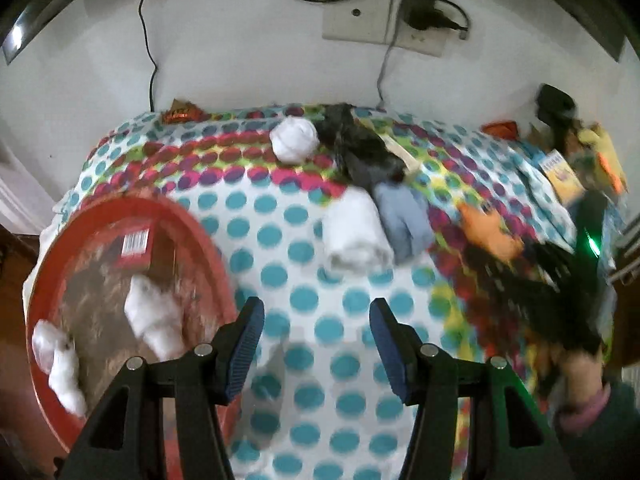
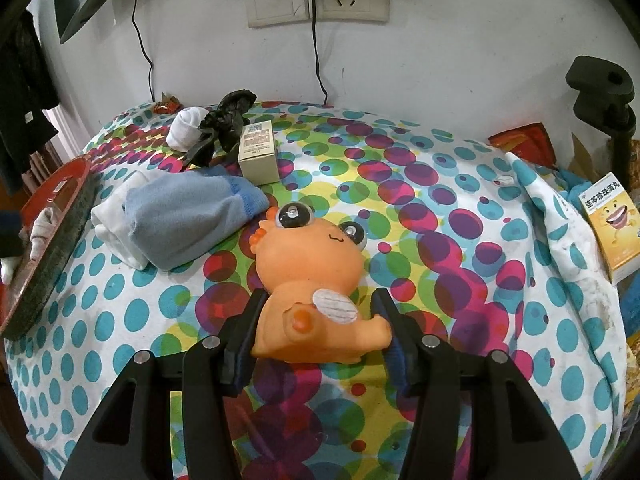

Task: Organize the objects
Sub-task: 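Grasp the folded white sock on the bed with the left tool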

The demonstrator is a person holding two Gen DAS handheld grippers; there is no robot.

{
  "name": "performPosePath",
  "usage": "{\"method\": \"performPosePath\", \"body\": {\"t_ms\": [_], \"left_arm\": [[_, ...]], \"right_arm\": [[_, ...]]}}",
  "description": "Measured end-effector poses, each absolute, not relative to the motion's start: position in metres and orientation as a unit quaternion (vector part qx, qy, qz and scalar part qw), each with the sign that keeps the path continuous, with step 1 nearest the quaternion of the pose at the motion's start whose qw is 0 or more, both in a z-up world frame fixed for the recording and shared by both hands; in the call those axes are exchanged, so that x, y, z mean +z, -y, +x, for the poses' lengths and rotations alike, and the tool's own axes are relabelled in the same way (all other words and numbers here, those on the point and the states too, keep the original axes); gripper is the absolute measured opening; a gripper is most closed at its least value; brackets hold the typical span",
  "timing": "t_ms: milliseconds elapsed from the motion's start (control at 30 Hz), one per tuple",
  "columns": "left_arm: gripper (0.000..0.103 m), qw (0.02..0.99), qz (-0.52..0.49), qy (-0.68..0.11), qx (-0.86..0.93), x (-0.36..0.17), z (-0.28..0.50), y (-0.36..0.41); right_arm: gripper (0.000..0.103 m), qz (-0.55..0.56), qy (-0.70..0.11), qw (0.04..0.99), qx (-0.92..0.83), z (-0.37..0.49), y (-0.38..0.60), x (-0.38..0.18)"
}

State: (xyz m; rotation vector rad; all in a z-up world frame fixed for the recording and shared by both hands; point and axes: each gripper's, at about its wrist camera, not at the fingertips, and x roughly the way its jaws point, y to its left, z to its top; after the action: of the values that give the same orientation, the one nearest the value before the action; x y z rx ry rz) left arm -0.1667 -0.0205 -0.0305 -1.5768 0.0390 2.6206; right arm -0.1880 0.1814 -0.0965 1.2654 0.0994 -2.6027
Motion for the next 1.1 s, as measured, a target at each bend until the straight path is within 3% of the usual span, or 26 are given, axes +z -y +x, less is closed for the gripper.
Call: {"method": "performPosePath", "body": {"t_ms": [200, 600, 867, 933, 1100], "left_arm": [[0.056, 0.044, -0.531, 0.04, 0.845, -0.044, -0.207, 0.012], [0.056, 0.045, -0.567, 0.057, 0.82, -0.09, -0.251, -0.002], [0.056, 0.053, -0.56, 0.013, 0.826, -0.106, -0.245, -0.02], [0.043, 0.061, -0.557, -0.004, 0.828, -0.107, -0.24, -0.028], [0.036, 0.051, -0.538, -0.037, 0.84, -0.103, -0.227, -0.04]], "right_arm": [[0.053, 0.434, -0.022, 0.129, -0.892, -0.186, -0.182, -0.095], [0.055, 0.433, 0.003, 0.142, -0.89, -0.186, -0.185, -0.095], [0.056, 0.433, 0.004, 0.142, -0.89, -0.188, -0.186, -0.095], [0.056, 0.433, 0.004, 0.14, -0.89, -0.188, -0.185, -0.096], [0.057, 0.433, 0.005, 0.143, -0.89, -0.188, -0.186, -0.095]]}}
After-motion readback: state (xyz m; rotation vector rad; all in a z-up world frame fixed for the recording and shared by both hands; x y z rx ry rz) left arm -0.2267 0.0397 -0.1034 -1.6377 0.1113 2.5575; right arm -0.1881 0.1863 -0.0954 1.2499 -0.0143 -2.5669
